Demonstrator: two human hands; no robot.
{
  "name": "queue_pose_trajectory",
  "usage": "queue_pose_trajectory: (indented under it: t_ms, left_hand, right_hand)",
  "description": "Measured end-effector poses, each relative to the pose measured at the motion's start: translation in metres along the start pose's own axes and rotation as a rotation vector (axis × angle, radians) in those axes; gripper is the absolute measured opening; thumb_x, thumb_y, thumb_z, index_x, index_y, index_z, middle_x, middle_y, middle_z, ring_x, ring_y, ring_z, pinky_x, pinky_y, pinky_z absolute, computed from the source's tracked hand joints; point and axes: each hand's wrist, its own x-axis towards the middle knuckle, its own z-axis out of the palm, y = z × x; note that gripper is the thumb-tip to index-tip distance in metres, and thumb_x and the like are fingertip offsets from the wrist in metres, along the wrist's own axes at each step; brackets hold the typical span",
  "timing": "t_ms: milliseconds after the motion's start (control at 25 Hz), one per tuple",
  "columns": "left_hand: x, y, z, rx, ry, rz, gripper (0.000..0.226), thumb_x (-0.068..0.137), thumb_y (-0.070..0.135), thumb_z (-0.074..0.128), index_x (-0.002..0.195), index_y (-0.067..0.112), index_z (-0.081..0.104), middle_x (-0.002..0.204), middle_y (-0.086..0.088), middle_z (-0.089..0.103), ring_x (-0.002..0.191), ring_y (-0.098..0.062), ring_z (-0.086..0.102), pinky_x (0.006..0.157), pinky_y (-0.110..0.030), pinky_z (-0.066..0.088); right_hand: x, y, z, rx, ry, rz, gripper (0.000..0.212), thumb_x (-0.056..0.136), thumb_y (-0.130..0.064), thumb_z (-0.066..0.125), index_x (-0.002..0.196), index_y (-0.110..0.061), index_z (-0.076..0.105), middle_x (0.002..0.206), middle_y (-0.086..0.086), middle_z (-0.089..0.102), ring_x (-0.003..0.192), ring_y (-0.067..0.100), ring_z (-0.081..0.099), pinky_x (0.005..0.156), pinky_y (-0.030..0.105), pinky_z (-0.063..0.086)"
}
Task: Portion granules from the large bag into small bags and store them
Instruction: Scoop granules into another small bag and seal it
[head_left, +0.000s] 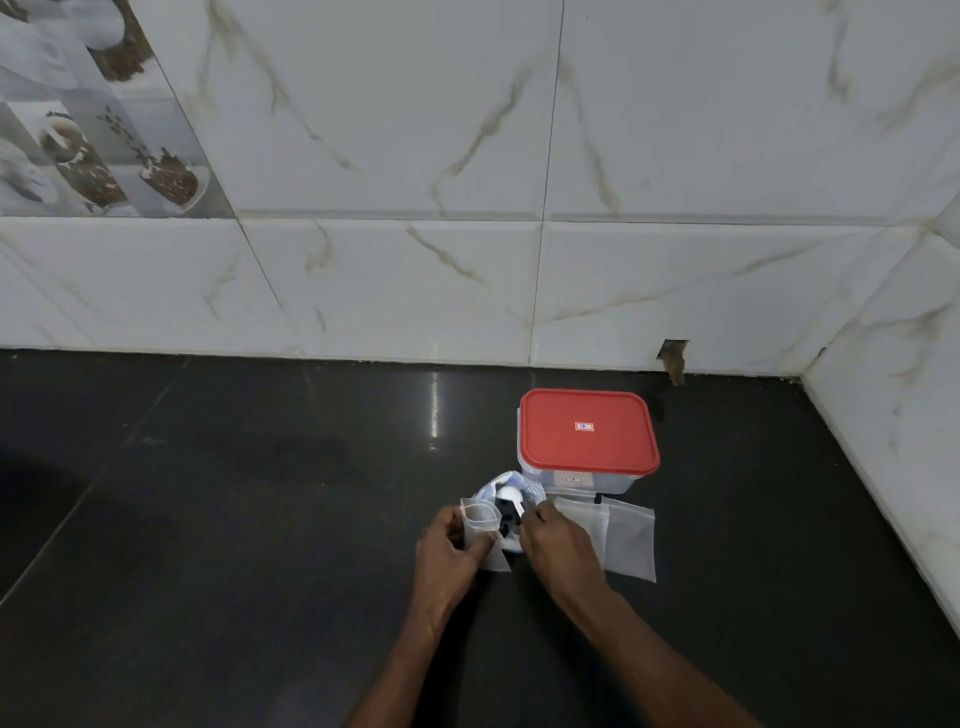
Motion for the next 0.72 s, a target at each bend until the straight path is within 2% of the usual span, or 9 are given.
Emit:
queue_pose_trajectory:
  t_ms: [80, 160, 280, 320, 400, 480, 600, 720]
  left_hand:
    - [0.001, -0.002, -0.001, -0.041, 0.007, -0.009, 0.027, 0.085, 0.012, 0.077, 0.1, 0.033, 0.067, 0.095, 0.011, 0.078, 0.091, -0.001, 0.073, 0.081, -0.022, 0.058]
    - [0.001, -0.004, -0.001, -0.073, 0.007, -0.02, 0.029, 0.085, 0.01, 0.077, 0.102, 0.032, 0.068, 0.097, 0.008, 0.079, 0.092, -0.004, 0.074, 0.085, -0.028, 0.059]
    - [0.0, -0.007, 0.0, -0.107, -0.02, -0.008, 0.028, 0.086, 0.011, 0.075, 0.109, 0.026, 0.07, 0.1, 0.006, 0.079, 0.096, -0.009, 0.075, 0.088, -0.035, 0.06]
    - [-0.001, -0.007, 0.0, -0.11, -0.027, -0.002, 0.028, 0.086, 0.013, 0.075, 0.11, 0.025, 0.07, 0.102, 0.005, 0.079, 0.097, -0.01, 0.075, 0.088, -0.036, 0.06]
    - [-0.002, -0.007, -0.001, -0.111, -0.027, 0.006, 0.029, 0.085, 0.014, 0.075, 0.111, 0.025, 0.07, 0.103, 0.005, 0.079, 0.098, -0.01, 0.074, 0.089, -0.036, 0.06]
    - [-0.004, -0.005, -0.001, -0.113, -0.02, 0.008, 0.029, 0.086, 0.011, 0.074, 0.112, 0.024, 0.07, 0.103, 0.006, 0.079, 0.098, -0.009, 0.074, 0.089, -0.035, 0.06]
    - [-0.005, -0.006, -0.003, -0.104, -0.012, -0.004, 0.028, 0.085, 0.01, 0.075, 0.109, 0.024, 0.07, 0.101, 0.007, 0.079, 0.096, -0.008, 0.074, 0.089, -0.035, 0.06]
    - [-0.009, -0.004, -0.003, -0.068, -0.003, 0.003, 0.028, 0.084, 0.012, 0.077, 0.106, 0.027, 0.07, 0.097, 0.01, 0.079, 0.093, -0.003, 0.074, 0.087, -0.03, 0.059]
  right_hand:
    - [0.0, -0.006, -0.005, 0.061, -0.035, 0.061, 0.018, 0.087, -0.01, 0.061, 0.104, -0.005, 0.068, 0.104, 0.012, 0.066, 0.077, 0.028, 0.067, 0.065, 0.035, 0.053]
    - [0.002, -0.015, -0.011, 0.197, -0.055, 0.17, 0.019, 0.091, -0.012, 0.053, 0.101, -0.006, 0.068, 0.1, 0.01, 0.067, 0.085, 0.027, 0.065, 0.073, 0.035, 0.05]
    - [0.007, -0.023, -0.015, 0.634, 0.008, 0.441, 0.016, 0.084, -0.005, 0.06, 0.071, -0.004, 0.068, 0.068, 0.009, 0.071, 0.063, 0.021, 0.069, 0.064, 0.038, 0.059]
    - [0.008, -0.022, -0.017, 0.826, 0.033, 0.568, 0.017, 0.084, 0.0, 0.062, 0.068, -0.001, 0.068, 0.062, 0.011, 0.07, 0.056, 0.021, 0.07, 0.059, 0.038, 0.061]
    - [0.008, -0.018, -0.022, 1.133, 0.065, 0.794, 0.012, 0.084, 0.007, 0.063, 0.073, 0.006, 0.068, 0.065, 0.018, 0.071, 0.055, 0.025, 0.071, 0.051, 0.034, 0.06]
    - [0.005, -0.011, -0.026, 1.254, 0.113, 0.892, 0.008, 0.084, 0.009, 0.063, 0.078, 0.008, 0.068, 0.068, 0.023, 0.071, 0.058, 0.029, 0.072, 0.046, 0.027, 0.056]
    - [0.001, -0.005, -0.031, 1.333, 0.168, 0.938, 0.005, 0.083, 0.009, 0.065, 0.08, 0.011, 0.068, 0.068, 0.023, 0.072, 0.06, 0.032, 0.073, 0.055, 0.032, 0.06]
    - [-0.005, -0.002, -0.042, 1.415, 0.208, 0.973, 0.006, 0.083, 0.009, 0.065, 0.078, 0.01, 0.068, 0.069, 0.023, 0.072, 0.056, 0.028, 0.071, 0.05, 0.026, 0.057]
